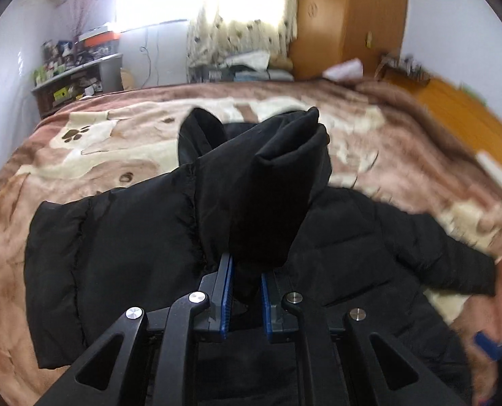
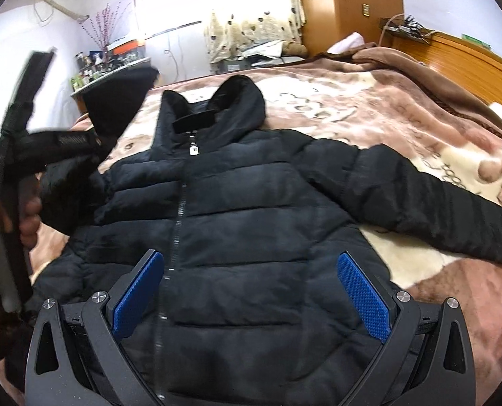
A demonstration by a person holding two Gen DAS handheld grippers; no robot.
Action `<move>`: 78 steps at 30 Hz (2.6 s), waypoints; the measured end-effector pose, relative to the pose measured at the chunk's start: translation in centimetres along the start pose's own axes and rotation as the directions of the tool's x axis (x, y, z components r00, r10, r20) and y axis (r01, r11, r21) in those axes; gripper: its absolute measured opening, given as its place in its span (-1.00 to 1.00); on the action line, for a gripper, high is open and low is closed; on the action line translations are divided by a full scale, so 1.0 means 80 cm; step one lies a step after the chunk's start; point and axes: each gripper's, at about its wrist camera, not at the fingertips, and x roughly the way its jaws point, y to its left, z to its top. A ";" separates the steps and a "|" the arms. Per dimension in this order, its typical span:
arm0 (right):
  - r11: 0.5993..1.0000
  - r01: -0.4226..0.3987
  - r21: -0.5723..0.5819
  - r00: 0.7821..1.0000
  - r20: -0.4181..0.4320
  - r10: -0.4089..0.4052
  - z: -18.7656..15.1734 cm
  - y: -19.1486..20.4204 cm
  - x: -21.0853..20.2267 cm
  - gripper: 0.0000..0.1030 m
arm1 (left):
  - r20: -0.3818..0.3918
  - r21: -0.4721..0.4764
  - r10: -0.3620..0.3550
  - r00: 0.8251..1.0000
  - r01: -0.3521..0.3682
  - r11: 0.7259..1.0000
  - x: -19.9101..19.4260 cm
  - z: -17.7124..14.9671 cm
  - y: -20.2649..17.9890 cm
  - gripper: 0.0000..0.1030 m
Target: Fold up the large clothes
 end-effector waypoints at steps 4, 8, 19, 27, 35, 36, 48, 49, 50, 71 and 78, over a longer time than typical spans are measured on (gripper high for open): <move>1.000 0.012 0.021 1.000 -0.004 -0.012 -0.003 -0.020 0.004 0.98 | -0.047 0.031 -0.004 0.999 0.006 0.999 0.035 -0.014 -0.021 -0.72; 0.999 0.014 0.034 1.000 -0.020 -0.014 -0.006 -0.030 0.012 0.98 | -0.086 0.078 0.010 0.996 -0.004 0.997 0.058 -0.024 -0.038 -0.71; 1.000 0.017 0.006 0.999 -0.042 -0.017 -0.001 -0.020 0.023 0.98 | -0.172 0.005 -0.069 0.983 0.071 0.997 0.079 -0.037 -0.012 -0.14; 0.998 -0.026 -0.050 0.997 -0.074 0.022 0.023 0.007 0.047 0.98 | -0.095 -0.155 -0.171 0.981 0.155 0.976 -0.008 -0.029 0.076 0.24; 0.988 -0.126 -0.085 0.986 -0.116 0.116 0.066 0.027 0.082 0.98 | -0.064 -0.140 -0.035 0.997 0.026 0.990 -0.181 -0.046 0.182 0.28; 0.987 -0.128 -0.100 0.987 -0.110 0.117 0.070 0.029 0.084 0.98 | -0.062 -0.126 0.013 0.998 -0.021 0.992 -0.212 -0.053 0.197 0.28; 0.979 -0.173 -0.107 0.963 -0.227 0.146 0.089 0.063 0.191 0.98 | 0.093 -0.273 0.120 0.988 -0.090 0.958 -0.350 -0.090 0.247 0.86; 0.979 -0.176 -0.102 0.962 -0.227 0.149 0.088 0.063 0.195 0.98 | 0.086 -0.265 0.115 0.990 -0.088 0.960 -0.337 -0.089 0.242 0.86; 0.980 -0.175 -0.092 0.962 -0.228 0.150 0.089 0.064 0.201 0.98 | 0.064 -0.253 0.101 0.993 -0.081 0.964 -0.314 -0.088 0.232 0.86; 0.967 -0.231 -0.105 0.953 -0.224 0.203 0.112 0.073 0.223 -0.90 | 0.034 -0.260 0.043 0.999 -0.033 0.965 -0.114 -0.057 0.187 0.85; 0.983 -0.129 -0.127 0.975 -0.200 0.102 0.117 0.035 0.206 -0.91 | -0.047 -0.289 0.044 0.998 -0.055 0.956 -0.051 -0.055 0.199 0.85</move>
